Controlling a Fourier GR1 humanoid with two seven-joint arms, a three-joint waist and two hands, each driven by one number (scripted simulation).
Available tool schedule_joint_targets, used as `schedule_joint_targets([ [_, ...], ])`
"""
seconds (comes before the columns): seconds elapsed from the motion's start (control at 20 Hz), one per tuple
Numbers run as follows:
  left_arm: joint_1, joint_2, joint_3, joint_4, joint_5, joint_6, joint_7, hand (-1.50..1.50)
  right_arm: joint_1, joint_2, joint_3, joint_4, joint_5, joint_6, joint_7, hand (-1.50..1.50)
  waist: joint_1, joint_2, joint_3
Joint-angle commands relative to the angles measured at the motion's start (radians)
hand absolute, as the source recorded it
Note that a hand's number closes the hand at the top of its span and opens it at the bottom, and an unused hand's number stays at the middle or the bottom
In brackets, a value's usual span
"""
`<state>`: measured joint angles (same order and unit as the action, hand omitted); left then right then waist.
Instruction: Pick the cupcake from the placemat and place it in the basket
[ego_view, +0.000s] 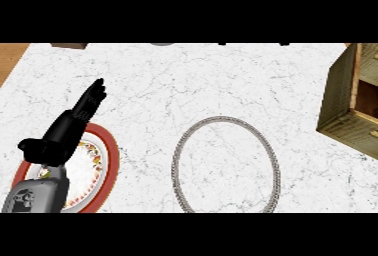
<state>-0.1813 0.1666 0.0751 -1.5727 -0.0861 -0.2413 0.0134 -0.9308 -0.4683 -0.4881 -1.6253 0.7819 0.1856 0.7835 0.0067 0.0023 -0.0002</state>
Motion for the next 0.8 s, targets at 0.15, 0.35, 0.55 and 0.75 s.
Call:
schedule_joint_targets([
  [0.15, 0.031, 0.012, 0.012, -0.031, 0.024, -0.026, 0.006, 0.0, 0.046, -0.144, -0.103, 0.221, -0.106, -0.014, -0.172, 1.5, 0.002, -0.001, 0.001],
  [0.35, -0.051, 0.034, 0.049, 0.073, 0.025, -0.029, -0.027, 0.0, 0.112, -0.134, -0.087, 0.274, -0.109, -0.086, -0.238, 1.5, -0.004, 0.0, 0.0],
  [0.55, 0.004, 0.001, 0.014, 0.022, 0.006, -0.015, -0.044, 0.0, 0.12, -0.151, -0.1, 0.428, -0.089, -0.232, -0.378, 1.5, 0.005, 0.002, 0.0],
  [0.75, 0.002, -0.003, 0.019, -0.004, 0.014, -0.007, -0.005, 0.0, 0.171, -0.169, -0.095, 0.503, -0.079, -0.315, -0.5, 1.5, 0.005, 0.002, 0.001],
])
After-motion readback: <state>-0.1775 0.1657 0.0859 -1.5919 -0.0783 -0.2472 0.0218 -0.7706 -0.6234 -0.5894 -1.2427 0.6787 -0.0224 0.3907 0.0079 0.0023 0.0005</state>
